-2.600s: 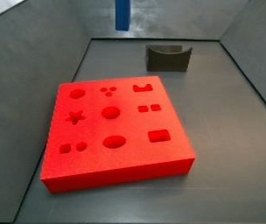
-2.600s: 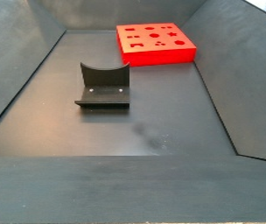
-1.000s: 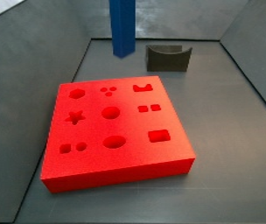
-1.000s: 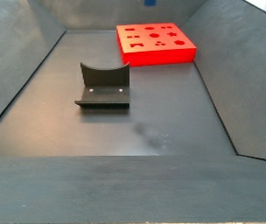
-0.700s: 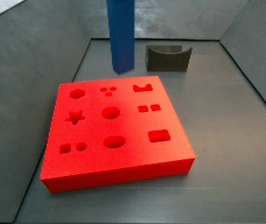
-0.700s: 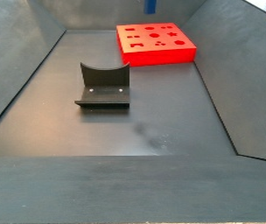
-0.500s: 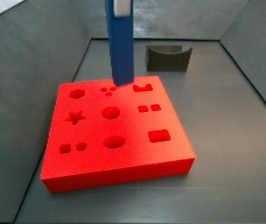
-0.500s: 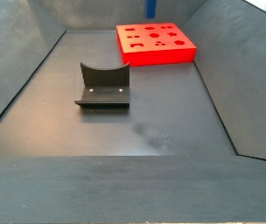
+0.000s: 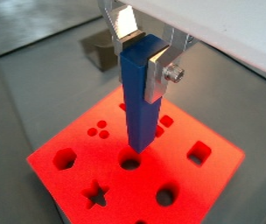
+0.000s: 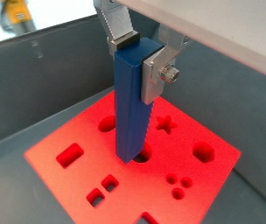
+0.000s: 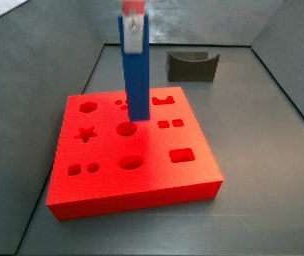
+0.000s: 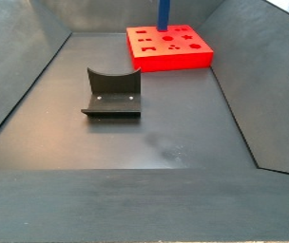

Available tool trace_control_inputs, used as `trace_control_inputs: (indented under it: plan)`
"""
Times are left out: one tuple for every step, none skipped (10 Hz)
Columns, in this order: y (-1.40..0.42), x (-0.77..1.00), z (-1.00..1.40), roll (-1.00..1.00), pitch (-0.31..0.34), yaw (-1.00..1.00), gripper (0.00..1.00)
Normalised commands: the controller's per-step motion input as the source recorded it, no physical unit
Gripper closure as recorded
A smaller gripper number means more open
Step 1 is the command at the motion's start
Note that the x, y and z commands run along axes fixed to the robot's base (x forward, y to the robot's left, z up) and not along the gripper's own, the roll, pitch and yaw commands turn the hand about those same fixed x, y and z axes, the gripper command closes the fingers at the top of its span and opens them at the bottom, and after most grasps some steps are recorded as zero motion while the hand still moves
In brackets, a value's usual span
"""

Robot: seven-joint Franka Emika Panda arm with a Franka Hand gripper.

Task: Pick up the rectangle object. Move up. Move to above the board. Insert the rectangle object.
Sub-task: Insert the rectangle object.

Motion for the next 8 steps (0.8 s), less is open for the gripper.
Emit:
trace_control_inputs:
  plan:
    - [-0.20, 0.48, -0.10, -0.14, 0.019, -0.55, 1.00]
    - [-0.11, 0.66, 0.00, -0.11, 0.046, -0.39, 1.00]
    - [-0.11, 0.72, 0.00, -0.09, 0.046, -0.33, 1.00]
    - [-0.10, 0.79, 0.00, -0.03, 0.047, -0.25, 1.00]
    - [-0.10, 0.96, -0.07, 0.00, 0.087, -0.05, 1.00]
    - [-0.23, 1.00, -0.01, 0.06, 0.109, 0.00, 1.00]
    - [-0.24, 1.00, 0.00, 0.06, 0.076, 0.02, 1.00]
    - [-0.30, 1.00, 0.00, 0.04, 0.043, 0.07, 1.00]
